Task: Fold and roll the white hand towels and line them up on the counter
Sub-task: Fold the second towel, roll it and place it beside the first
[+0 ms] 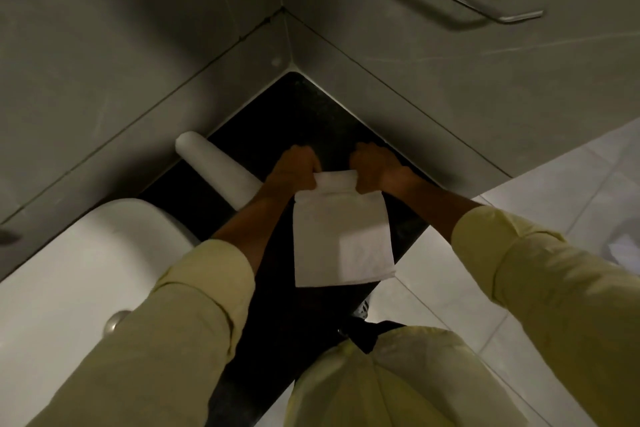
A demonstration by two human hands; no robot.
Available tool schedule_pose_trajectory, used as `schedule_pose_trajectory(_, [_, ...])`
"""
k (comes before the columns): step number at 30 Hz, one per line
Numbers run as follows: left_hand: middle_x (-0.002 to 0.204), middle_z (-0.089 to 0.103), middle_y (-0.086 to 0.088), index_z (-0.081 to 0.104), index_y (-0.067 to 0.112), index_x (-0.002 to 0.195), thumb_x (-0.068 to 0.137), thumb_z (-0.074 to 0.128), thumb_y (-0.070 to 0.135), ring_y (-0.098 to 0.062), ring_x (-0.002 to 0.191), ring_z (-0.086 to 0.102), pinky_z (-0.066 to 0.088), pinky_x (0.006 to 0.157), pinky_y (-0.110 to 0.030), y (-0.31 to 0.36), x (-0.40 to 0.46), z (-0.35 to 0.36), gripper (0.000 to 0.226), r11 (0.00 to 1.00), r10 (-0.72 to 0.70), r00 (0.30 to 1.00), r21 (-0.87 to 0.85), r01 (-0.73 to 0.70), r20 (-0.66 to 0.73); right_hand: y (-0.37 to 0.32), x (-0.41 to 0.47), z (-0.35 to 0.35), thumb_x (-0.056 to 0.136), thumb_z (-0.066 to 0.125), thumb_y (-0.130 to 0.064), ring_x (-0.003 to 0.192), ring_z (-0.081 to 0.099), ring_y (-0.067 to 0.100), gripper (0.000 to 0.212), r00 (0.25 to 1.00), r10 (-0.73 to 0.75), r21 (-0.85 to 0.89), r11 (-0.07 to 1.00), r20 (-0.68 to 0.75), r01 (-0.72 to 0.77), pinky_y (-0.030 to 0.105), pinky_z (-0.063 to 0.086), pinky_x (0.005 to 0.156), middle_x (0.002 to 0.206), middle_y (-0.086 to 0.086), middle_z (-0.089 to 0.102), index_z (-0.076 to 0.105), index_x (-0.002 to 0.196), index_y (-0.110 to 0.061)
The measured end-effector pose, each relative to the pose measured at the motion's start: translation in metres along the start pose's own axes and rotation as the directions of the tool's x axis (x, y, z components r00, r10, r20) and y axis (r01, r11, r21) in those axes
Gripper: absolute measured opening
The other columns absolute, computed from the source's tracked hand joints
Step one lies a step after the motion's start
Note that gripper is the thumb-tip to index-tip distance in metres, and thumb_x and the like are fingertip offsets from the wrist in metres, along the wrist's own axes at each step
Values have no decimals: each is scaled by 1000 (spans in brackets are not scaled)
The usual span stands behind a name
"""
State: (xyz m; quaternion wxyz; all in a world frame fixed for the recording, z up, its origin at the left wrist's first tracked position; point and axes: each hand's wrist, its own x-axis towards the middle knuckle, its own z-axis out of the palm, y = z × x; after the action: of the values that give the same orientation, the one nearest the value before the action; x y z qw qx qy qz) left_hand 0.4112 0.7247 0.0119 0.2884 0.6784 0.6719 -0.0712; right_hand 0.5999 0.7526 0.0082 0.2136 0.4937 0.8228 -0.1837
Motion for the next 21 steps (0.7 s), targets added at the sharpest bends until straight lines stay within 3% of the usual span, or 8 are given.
schedule_pose_trajectory(4, [112, 71, -6, 74, 21, 107, 80, 70, 13, -26, 104, 66, 53, 89, -34, -3, -15, 17, 28, 999, 34, 986, 20, -31, -161, -1, -16, 17, 74, 72, -14, 102, 62, 29, 39, 987, 9, 148, 989, -161, 15, 38, 54, 82, 115, 12, 62, 63, 111, -10])
schedule_pose_trajectory(6, [112, 71, -11, 72, 16, 113, 85, 64, 8, -33, 101, 66, 52, 88, -38, -3, -29, 37, 30, 998, 63, 965, 28, -58, -256, -3, -29, 34, 71, 69, -6, 97, 61, 30, 37, 946, -2, 98, 995, -325, 35, 37, 50, 80, 108, 13, 63, 62, 107, -8])
schedule_pose_trajectory(9, [99, 74, -20, 73, 4, 105, 77, 57, -1, -38, 85, 73, 60, 70, -41, -8, -57, 73, 33, 980, 186, 915, 128, -150, -358, -10, -50, 69, 64, 79, -5, 94, 62, 35, 44, 891, -12, 29, 999, -453, 29, 42, 51, 83, 105, 17, 64, 65, 105, -5])
schedule_pose_trajectory(11, [105, 73, -19, 72, 3, 109, 72, 58, 1, -37, 94, 72, 61, 69, -41, -12, -71, 94, 39, 971, 194, 916, 203, -128, -350, -14, -63, 90, 67, 84, -14, 110, 60, 38, 56, 892, 14, 46, 999, -452, 7, 48, 50, 96, 120, 19, 62, 63, 117, -4])
schedule_pose_trajectory(14, [120, 68, -22, 64, -2, 122, 74, 67, -3, -36, 108, 68, 55, 88, -45, -12, -91, 120, 48, 955, 265, 901, 222, -197, -343, -18, -86, 111, 67, 86, -21, 128, 51, 43, 74, 904, 29, 45, 999, -426, -11, 53, 38, 107, 136, 22, 56, 56, 133, -2])
schedule_pose_trajectory(18, [147, 46, -17, 43, 5, 144, 96, 41, 0, -31, 134, 48, 35, 113, -35, -2, -99, 108, 48, 989, 147, 941, 52, -138, -305, -20, -92, 92, 69, 87, -16, 112, 62, 39, 57, 914, 8, 7, 1000, -406, -5, 48, 50, 97, 120, 19, 66, 66, 121, -6])
schedule_pose_trajectory(21, [138, 56, -12, 49, 17, 141, 98, 39, 6, -30, 122, 55, 42, 102, -37, 3, -78, 77, 45, 997, 62, 958, 55, -48, -281, -16, -77, 51, 83, 71, -7, 113, 58, 32, 48, 942, 64, 99, 995, -328, -33, 39, 50, 91, 123, 13, 62, 58, 129, -12])
